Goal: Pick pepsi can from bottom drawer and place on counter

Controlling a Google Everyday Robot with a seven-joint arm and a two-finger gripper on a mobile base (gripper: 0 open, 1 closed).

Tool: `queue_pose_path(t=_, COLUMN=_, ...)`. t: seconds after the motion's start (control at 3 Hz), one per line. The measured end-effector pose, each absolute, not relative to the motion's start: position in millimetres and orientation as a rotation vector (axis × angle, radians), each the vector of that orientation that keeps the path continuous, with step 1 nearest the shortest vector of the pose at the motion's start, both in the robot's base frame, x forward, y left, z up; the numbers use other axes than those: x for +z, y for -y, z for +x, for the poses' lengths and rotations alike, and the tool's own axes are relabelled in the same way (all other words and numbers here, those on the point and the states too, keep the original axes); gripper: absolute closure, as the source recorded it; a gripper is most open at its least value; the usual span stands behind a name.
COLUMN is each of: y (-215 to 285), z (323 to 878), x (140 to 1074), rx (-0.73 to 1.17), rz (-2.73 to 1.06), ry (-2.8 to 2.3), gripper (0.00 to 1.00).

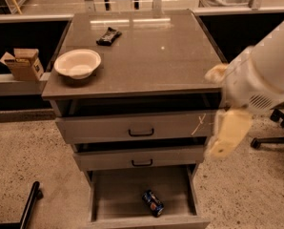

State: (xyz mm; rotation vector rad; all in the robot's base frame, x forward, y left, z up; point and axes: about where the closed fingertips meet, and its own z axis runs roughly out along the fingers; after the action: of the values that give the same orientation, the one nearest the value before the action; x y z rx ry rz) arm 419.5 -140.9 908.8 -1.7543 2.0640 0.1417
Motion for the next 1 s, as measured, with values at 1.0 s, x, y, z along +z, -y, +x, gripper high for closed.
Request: queue_pose_path(t=1.0, y=94, z=382, x=808, rx=0.321, rz=-1.831, ry=-2.056, gripper=0.0)
